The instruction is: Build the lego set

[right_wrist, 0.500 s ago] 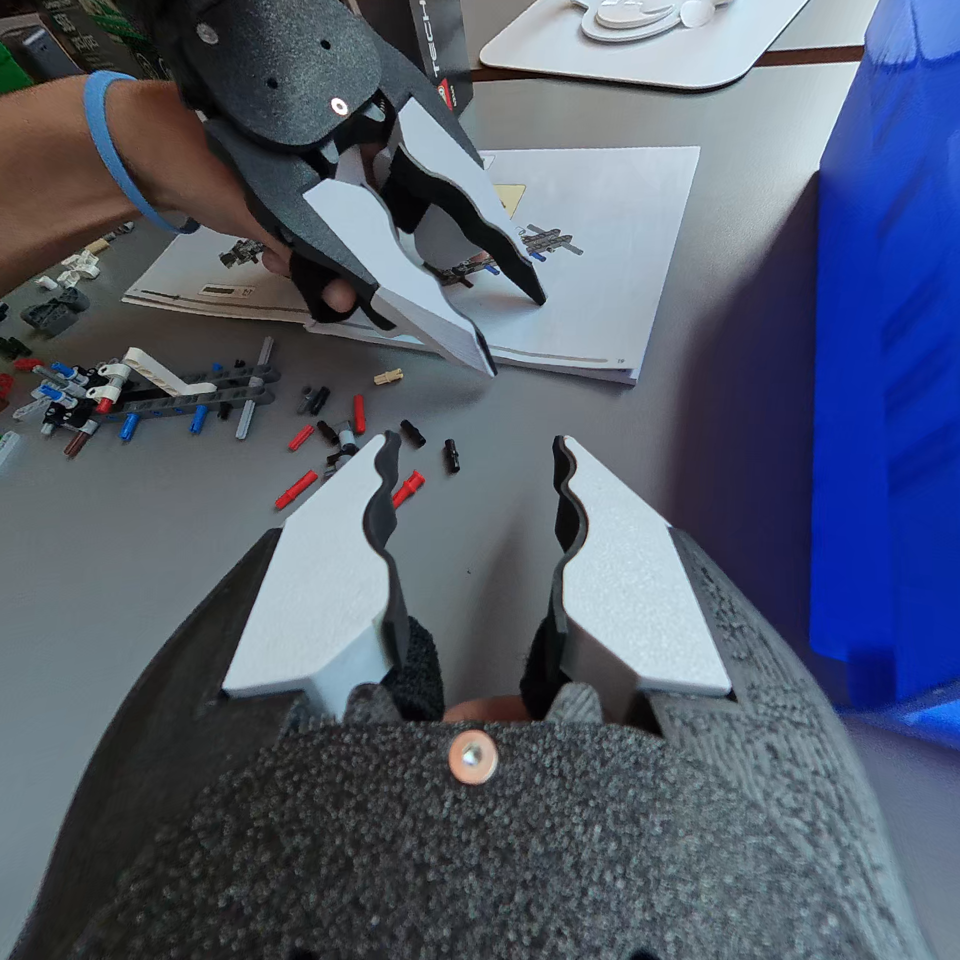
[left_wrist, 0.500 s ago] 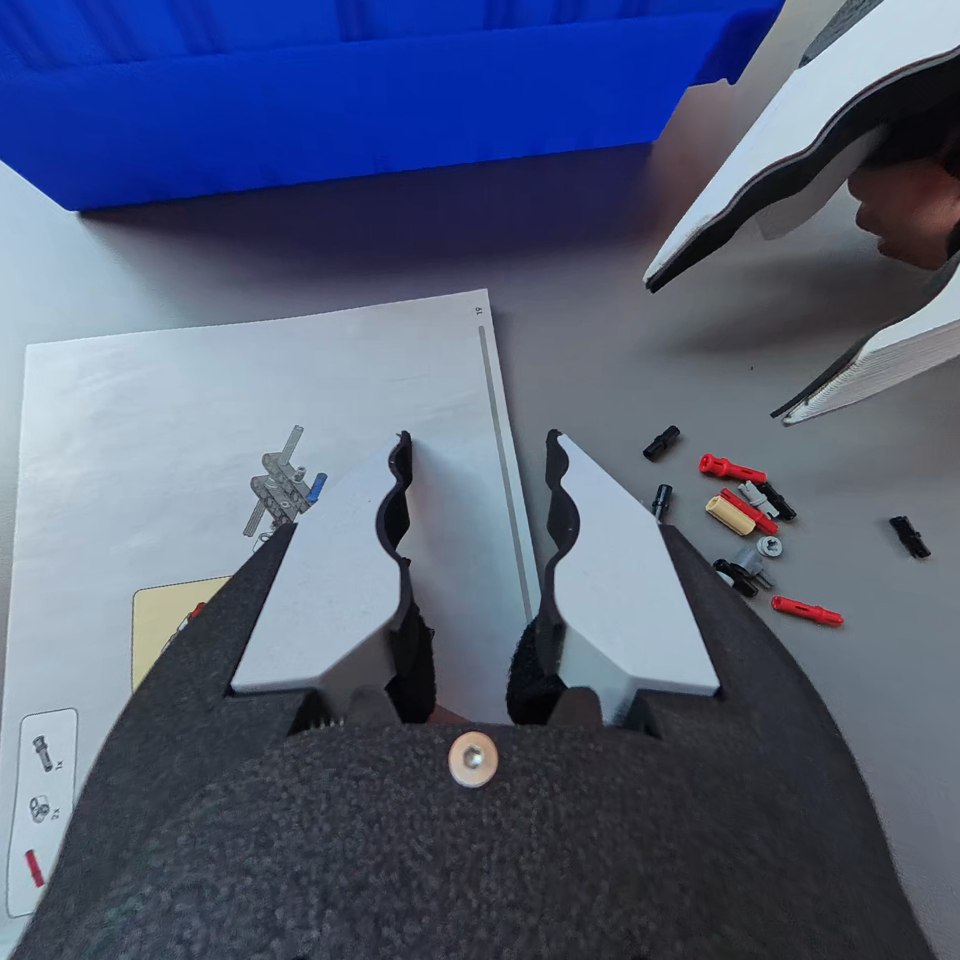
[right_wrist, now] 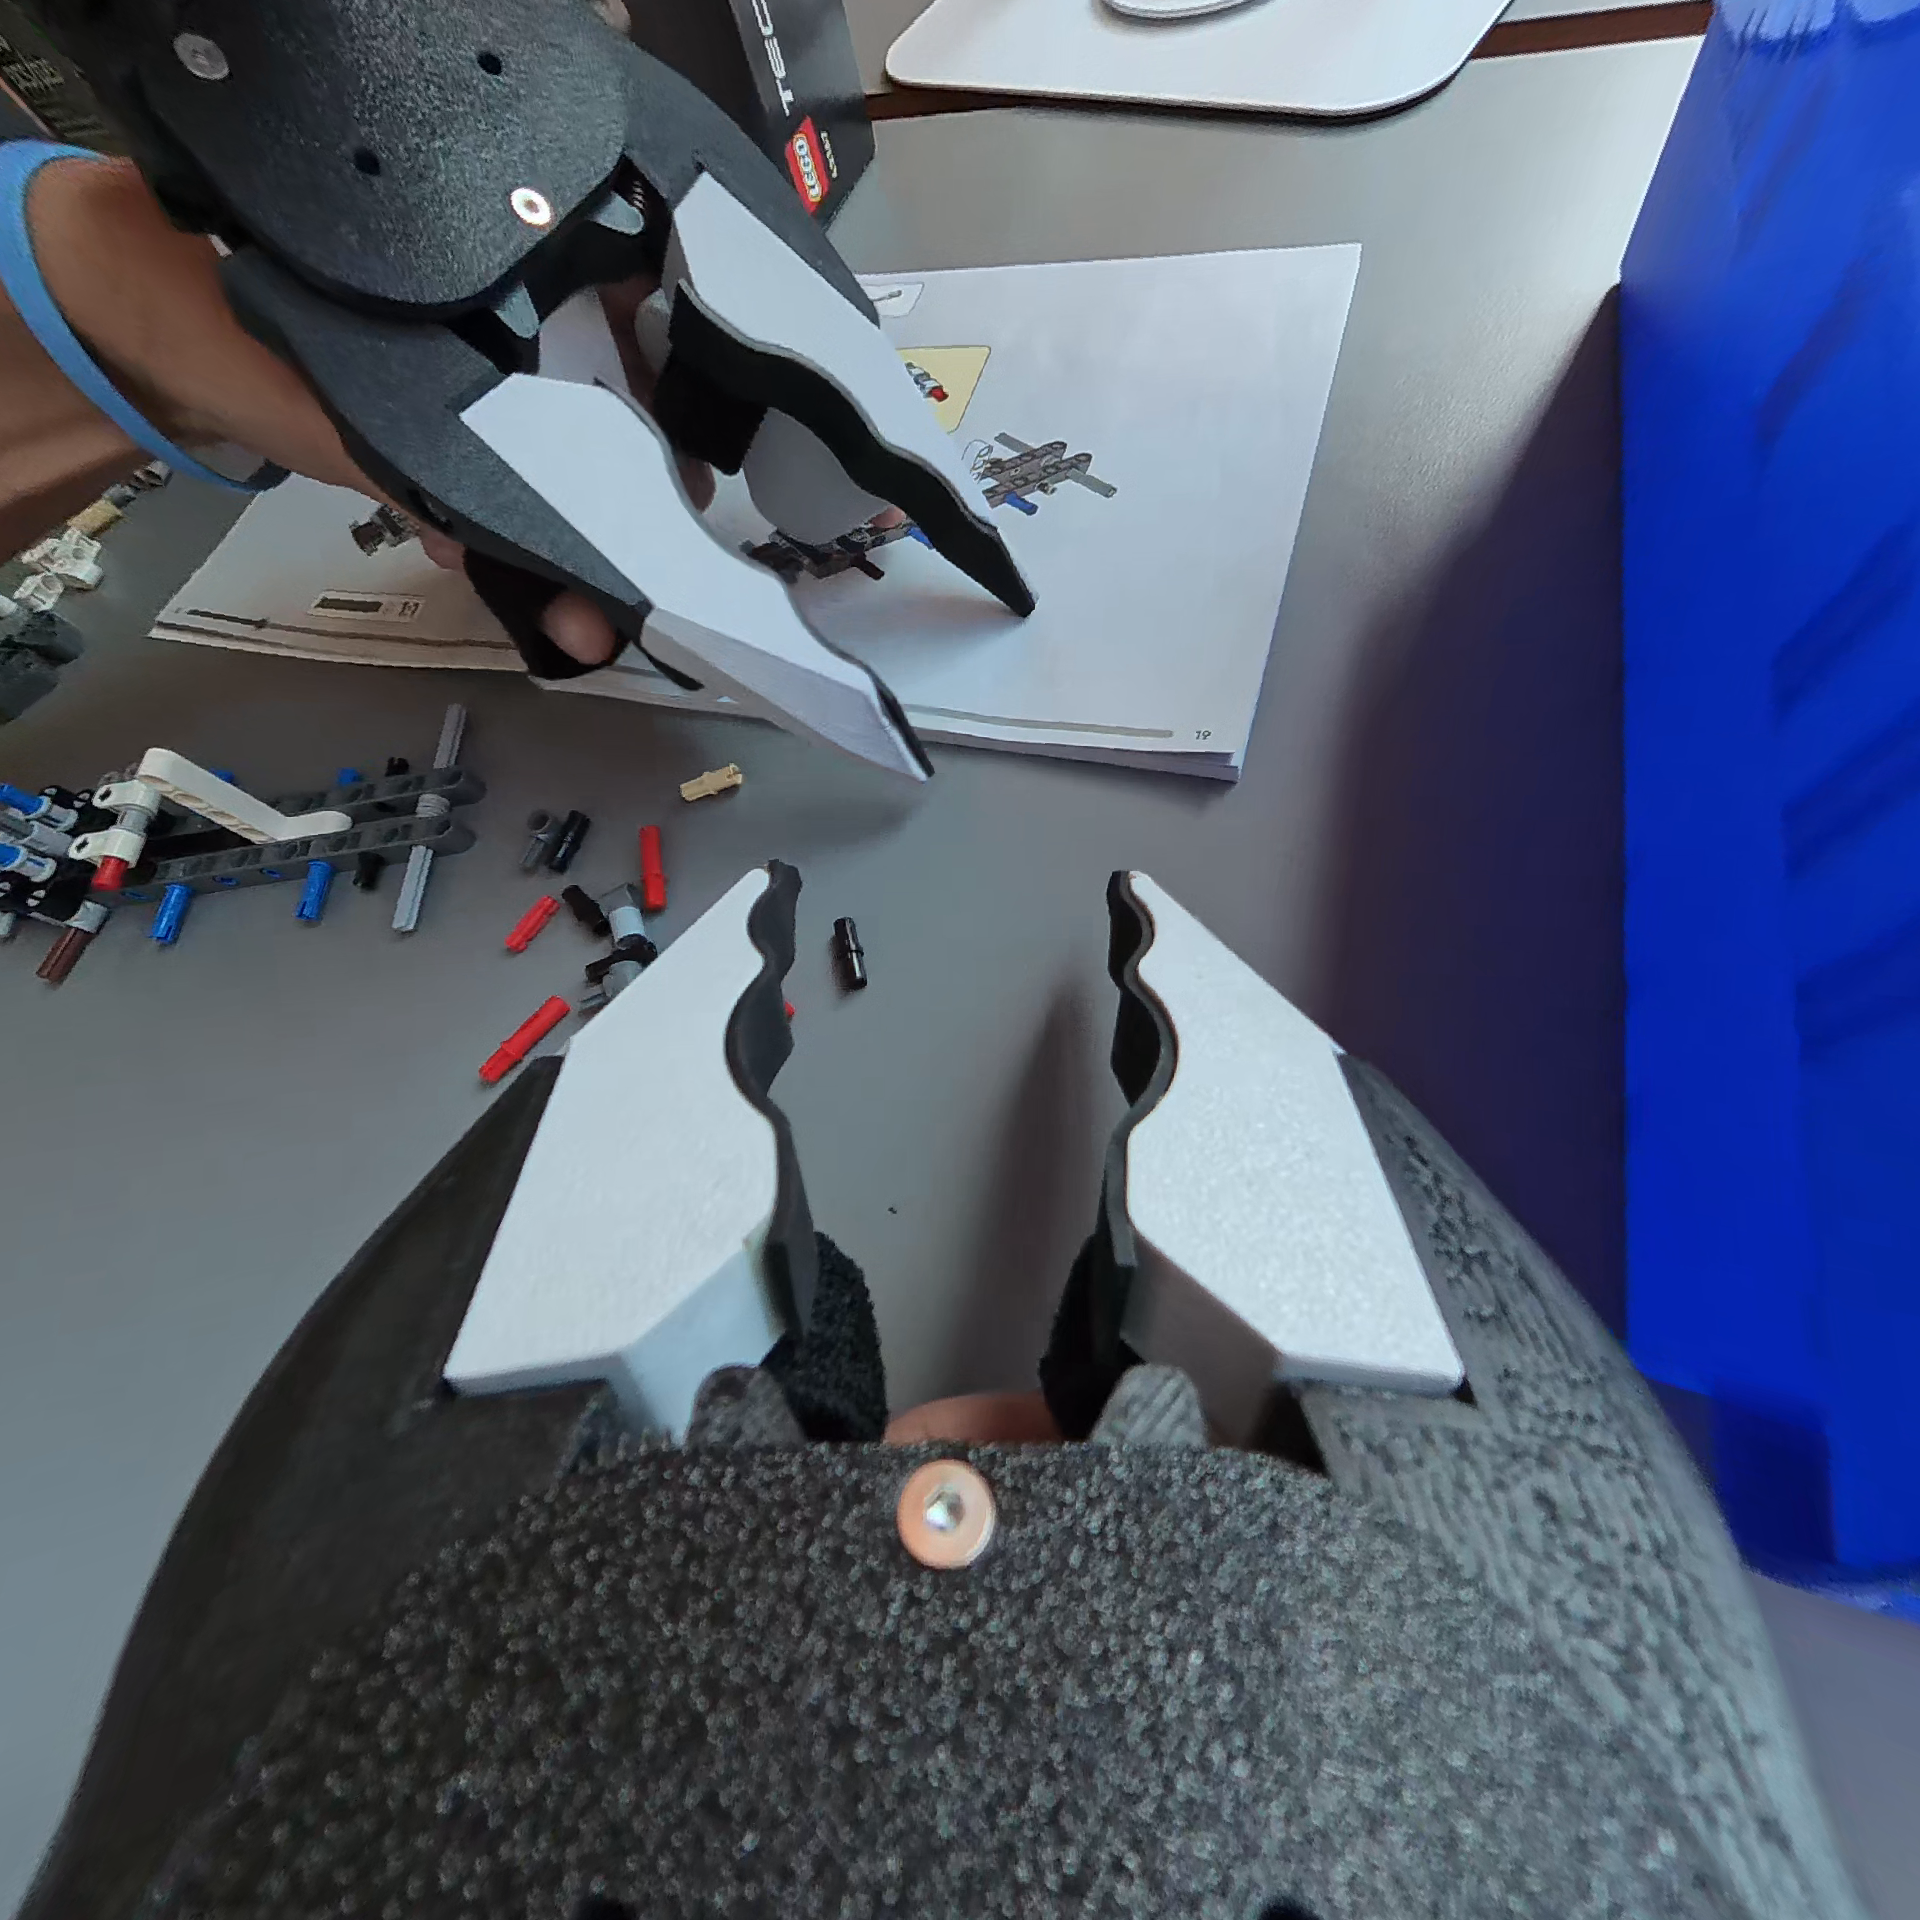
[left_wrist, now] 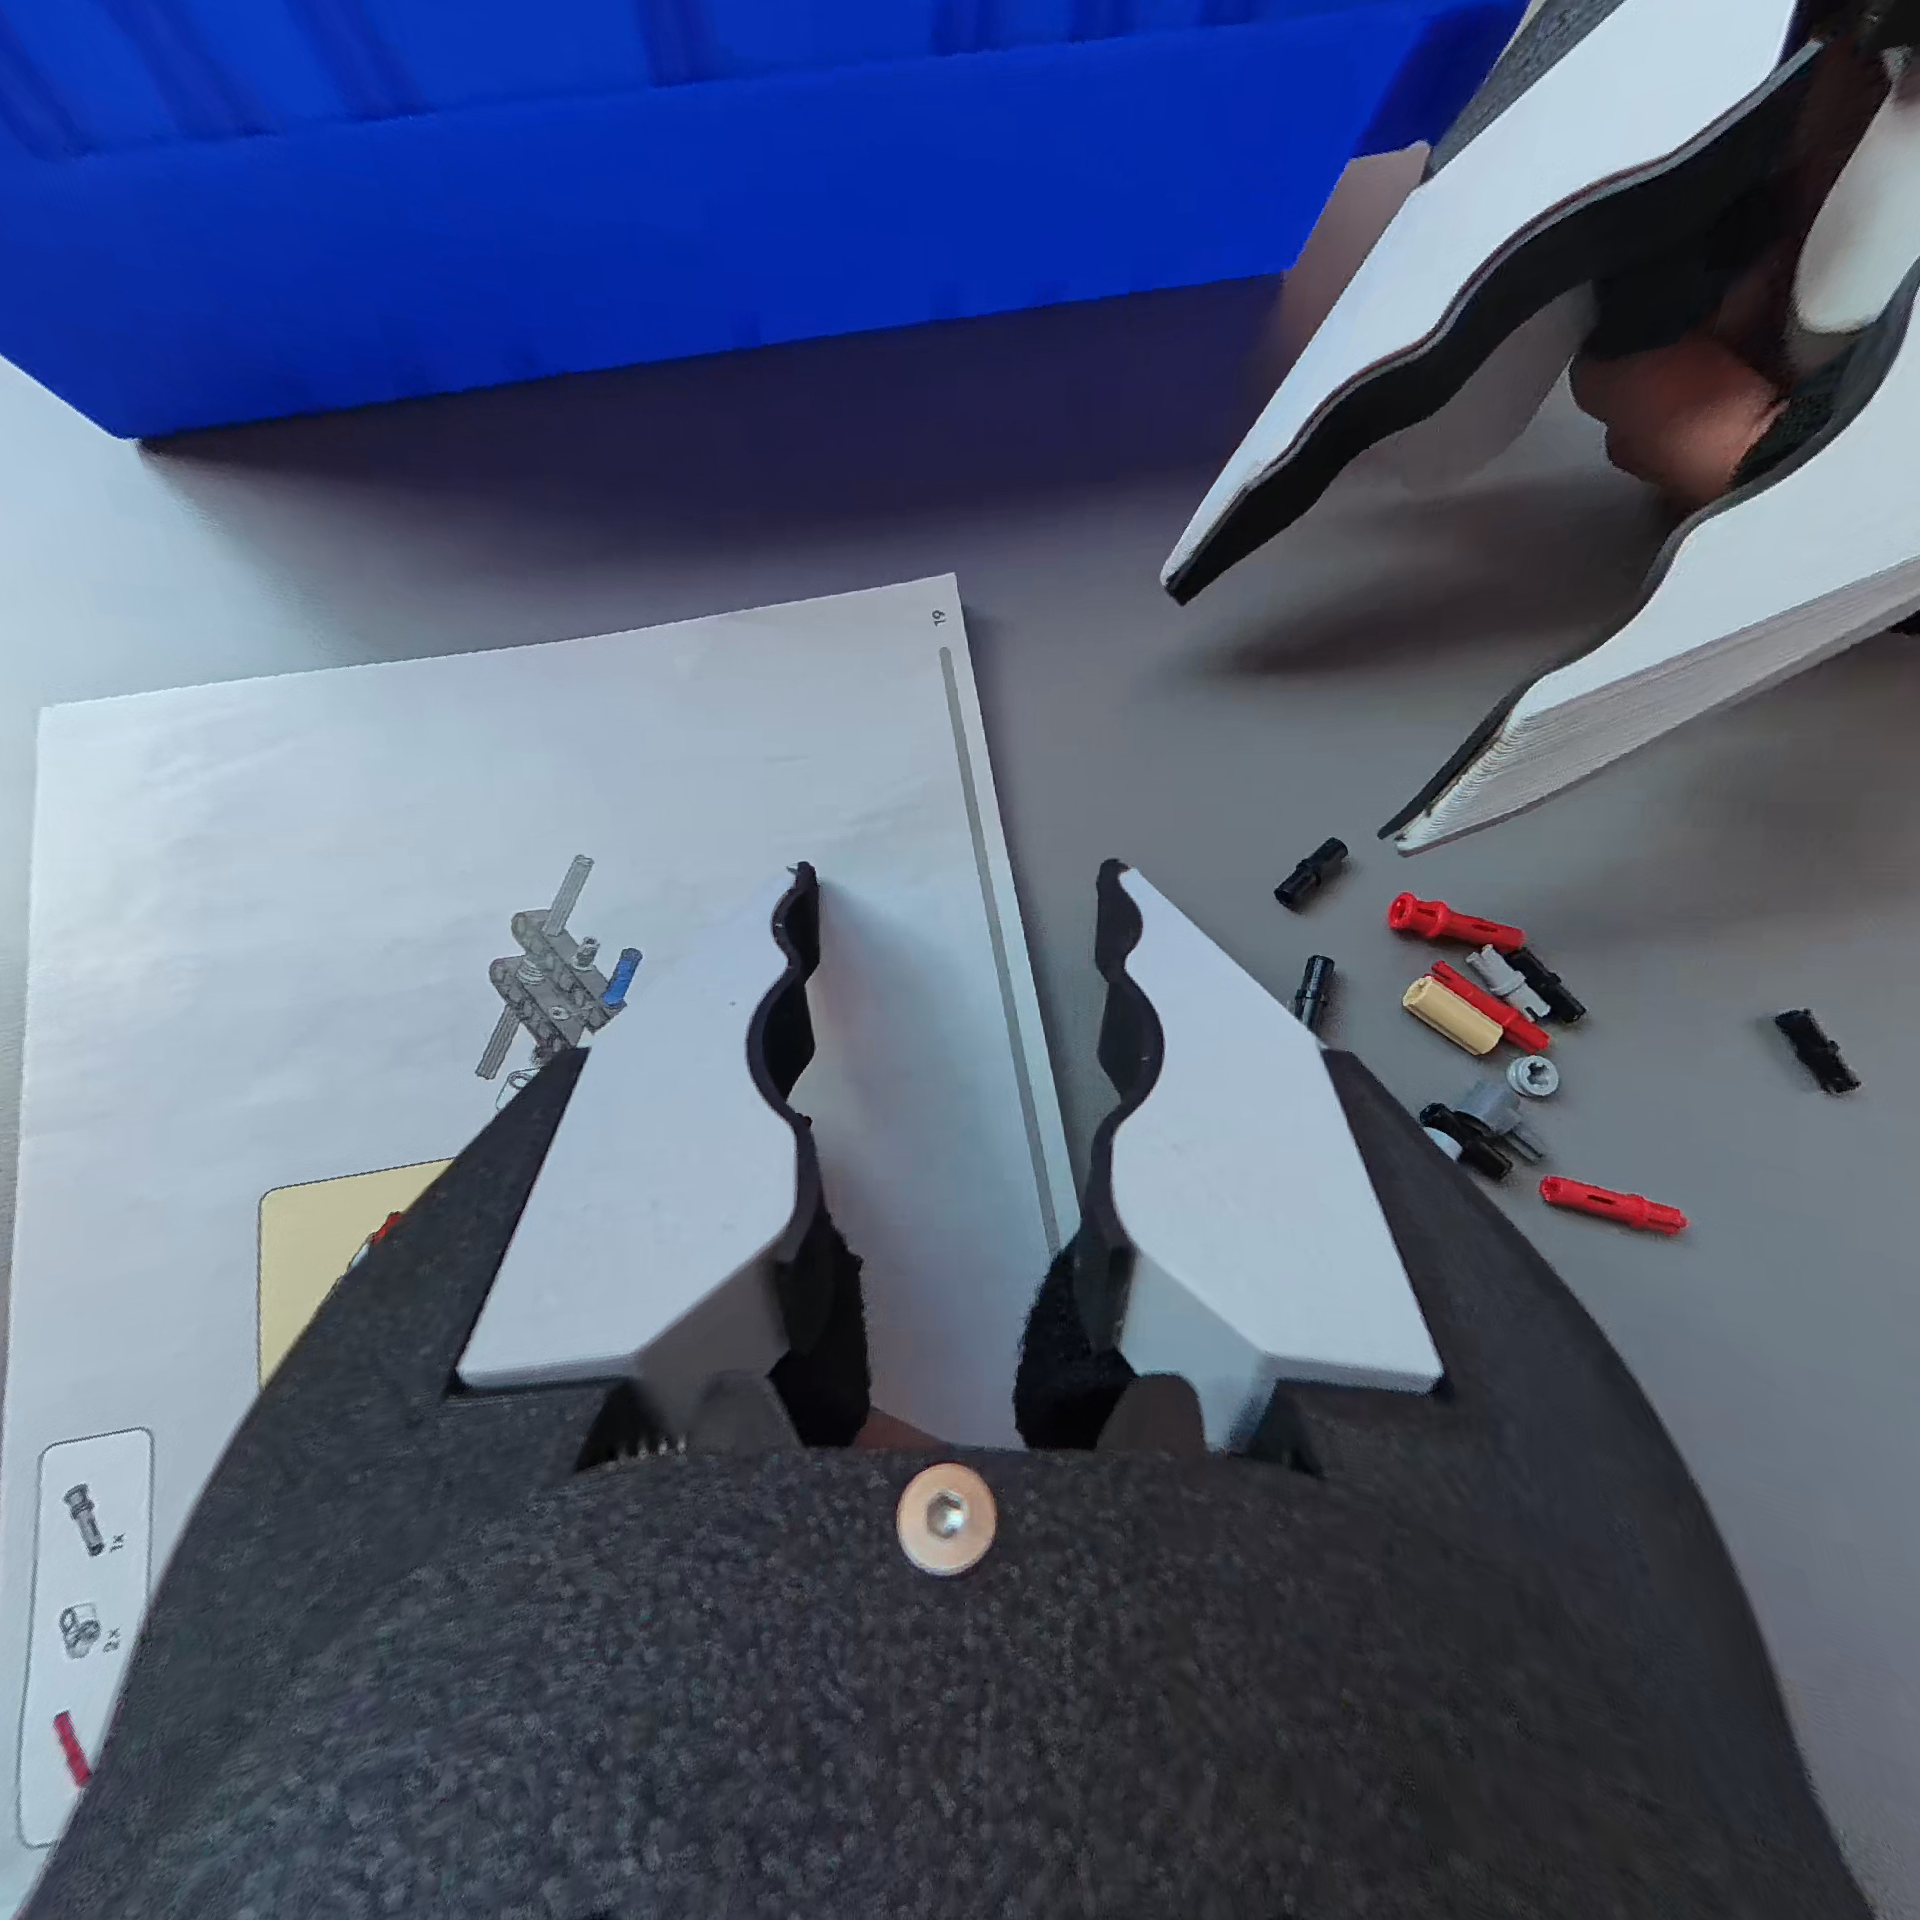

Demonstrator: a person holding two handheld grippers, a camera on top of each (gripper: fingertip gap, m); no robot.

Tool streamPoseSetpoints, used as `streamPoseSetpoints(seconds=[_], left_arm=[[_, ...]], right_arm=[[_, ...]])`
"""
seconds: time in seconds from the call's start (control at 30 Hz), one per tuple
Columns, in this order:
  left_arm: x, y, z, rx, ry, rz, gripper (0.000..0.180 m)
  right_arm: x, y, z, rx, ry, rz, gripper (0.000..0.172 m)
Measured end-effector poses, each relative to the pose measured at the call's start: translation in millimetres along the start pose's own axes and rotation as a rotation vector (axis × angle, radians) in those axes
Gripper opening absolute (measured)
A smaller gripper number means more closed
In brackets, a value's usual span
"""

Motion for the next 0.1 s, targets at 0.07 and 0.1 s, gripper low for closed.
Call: streamPoseSetpoints(seconds=[0.07, 0.1], left_arm=[[-0.1, 0.4, -0.3, 0.004, -0.010, -0.013, 0.049], [1.1, 0.1, -0.2, 0.002, -0.015, -0.006, 0.045]], right_arm=[[1.2, -0.3, -0.9, 0.003, -0.009, -0.001, 0.060], [1.1, -0.7, -1.0, 0.001, -0.009, -0.003, 0.060]])
Point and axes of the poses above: each gripper's, where its closed fingertips meet, z back along the fingers, y out of its underside, x = y × z across the jaws, the point moved 1 cm from there along z, back along the fingers, and after that the axes turned 4 degrees about y, right-handed, at the moved point
